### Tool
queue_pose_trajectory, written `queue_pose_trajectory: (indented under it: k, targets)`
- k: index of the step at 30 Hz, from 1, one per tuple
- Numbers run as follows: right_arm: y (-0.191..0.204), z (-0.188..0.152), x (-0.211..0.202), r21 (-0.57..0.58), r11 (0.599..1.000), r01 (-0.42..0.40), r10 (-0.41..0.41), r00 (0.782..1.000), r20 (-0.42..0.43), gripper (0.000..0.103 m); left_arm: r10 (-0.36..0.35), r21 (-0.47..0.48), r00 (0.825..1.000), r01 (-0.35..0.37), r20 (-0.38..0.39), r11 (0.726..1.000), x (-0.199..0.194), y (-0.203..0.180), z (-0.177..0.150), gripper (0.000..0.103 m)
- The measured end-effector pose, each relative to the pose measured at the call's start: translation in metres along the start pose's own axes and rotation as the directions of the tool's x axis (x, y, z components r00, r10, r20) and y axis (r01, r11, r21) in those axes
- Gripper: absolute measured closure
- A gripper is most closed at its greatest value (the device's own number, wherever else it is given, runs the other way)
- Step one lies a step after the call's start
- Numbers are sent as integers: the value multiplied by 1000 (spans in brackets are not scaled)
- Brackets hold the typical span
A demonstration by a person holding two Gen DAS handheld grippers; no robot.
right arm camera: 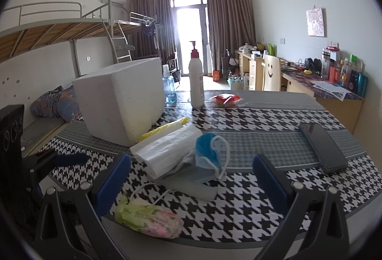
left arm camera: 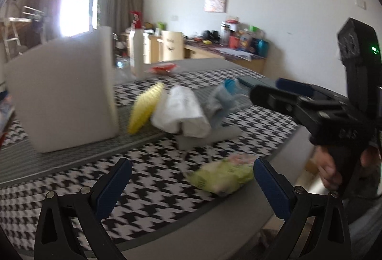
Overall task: Organize soft objects
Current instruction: 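Grasp the green snack packet with the left tool while the right tool approaches the blue mask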
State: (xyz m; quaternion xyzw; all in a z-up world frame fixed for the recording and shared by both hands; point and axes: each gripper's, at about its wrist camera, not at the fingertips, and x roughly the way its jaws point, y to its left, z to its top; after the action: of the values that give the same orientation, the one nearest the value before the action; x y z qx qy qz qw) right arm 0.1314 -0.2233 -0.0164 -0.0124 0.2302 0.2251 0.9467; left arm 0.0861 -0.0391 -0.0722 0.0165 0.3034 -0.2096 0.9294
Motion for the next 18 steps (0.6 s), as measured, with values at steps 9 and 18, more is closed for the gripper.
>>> queue_pose_trajectory:
  k: [9,18]
  targets:
    - [-17,-5,0,32,999,24,-23,1000,-11,0,-67,67,996,71,-64,995,18,-20,-5,1]
    - [-24,-10,-2,59,998,22,-21,1000,-19,0,-99,147,990,112,-97,983,29,-37,-3,11]
